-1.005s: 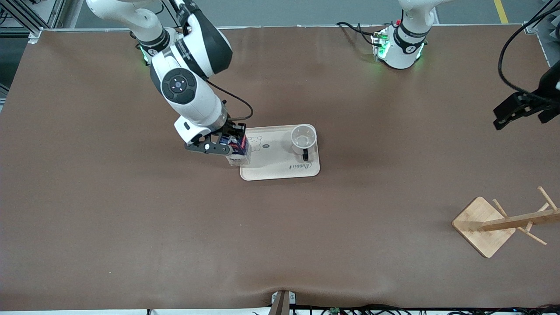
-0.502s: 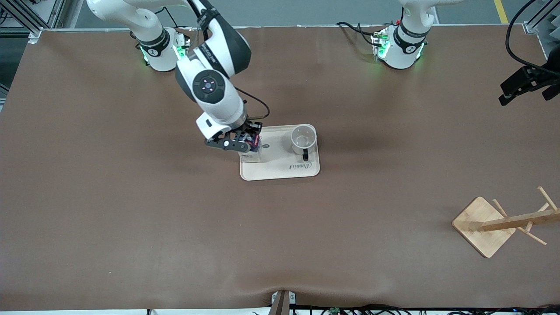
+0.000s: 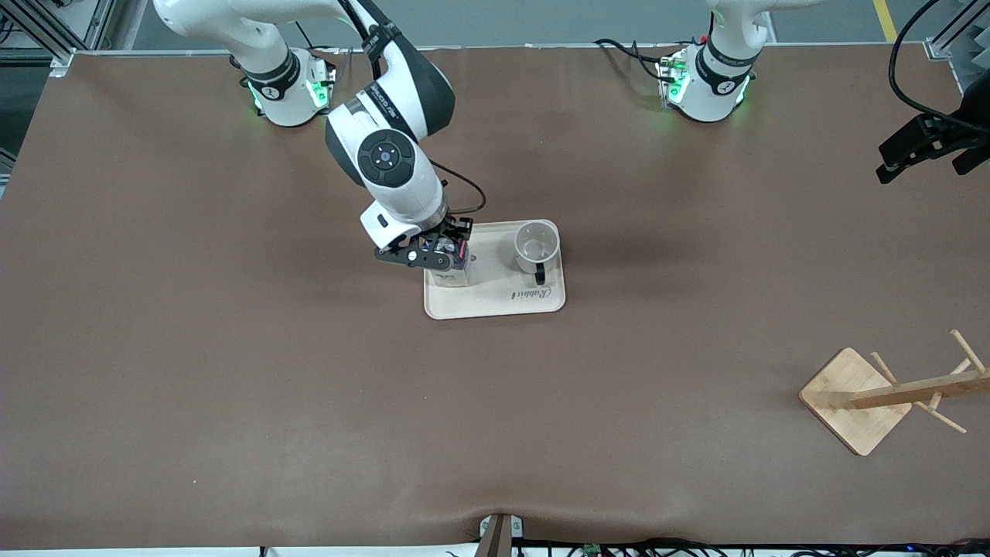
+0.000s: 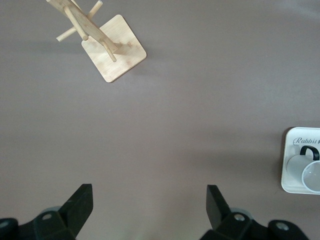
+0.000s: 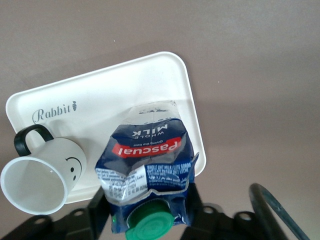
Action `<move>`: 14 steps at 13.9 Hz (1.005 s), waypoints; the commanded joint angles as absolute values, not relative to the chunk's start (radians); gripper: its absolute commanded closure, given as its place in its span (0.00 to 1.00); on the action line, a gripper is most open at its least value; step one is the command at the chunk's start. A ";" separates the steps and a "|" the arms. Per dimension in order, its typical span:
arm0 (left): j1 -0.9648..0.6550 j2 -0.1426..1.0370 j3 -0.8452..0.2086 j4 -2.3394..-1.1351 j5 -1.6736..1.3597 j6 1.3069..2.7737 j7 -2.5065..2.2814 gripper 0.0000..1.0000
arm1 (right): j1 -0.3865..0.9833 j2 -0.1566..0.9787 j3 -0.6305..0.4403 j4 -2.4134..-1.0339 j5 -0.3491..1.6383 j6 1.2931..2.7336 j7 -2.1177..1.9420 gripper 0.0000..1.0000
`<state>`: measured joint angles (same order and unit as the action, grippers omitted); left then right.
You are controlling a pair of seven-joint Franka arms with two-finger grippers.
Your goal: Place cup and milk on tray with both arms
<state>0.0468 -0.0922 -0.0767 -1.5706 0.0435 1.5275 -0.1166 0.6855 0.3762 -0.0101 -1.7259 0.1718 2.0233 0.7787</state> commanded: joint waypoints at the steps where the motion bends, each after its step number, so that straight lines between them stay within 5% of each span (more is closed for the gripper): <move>1: 0.040 -0.117 -0.072 -1.585 0.029 1.526 -0.124 0.00 | 0.699 0.394 -0.021 -1.704 0.169 2.042 0.787 0.00; 10: 0.037 -0.097 -0.074 -1.577 0.028 1.523 -0.120 0.00 | 0.689 0.373 -0.026 -1.692 0.169 2.022 0.784 0.00; 14: 0.037 -0.095 -0.074 -1.575 0.028 1.520 -0.104 0.00 | 0.640 0.364 -0.028 -1.548 0.169 1.820 0.778 0.00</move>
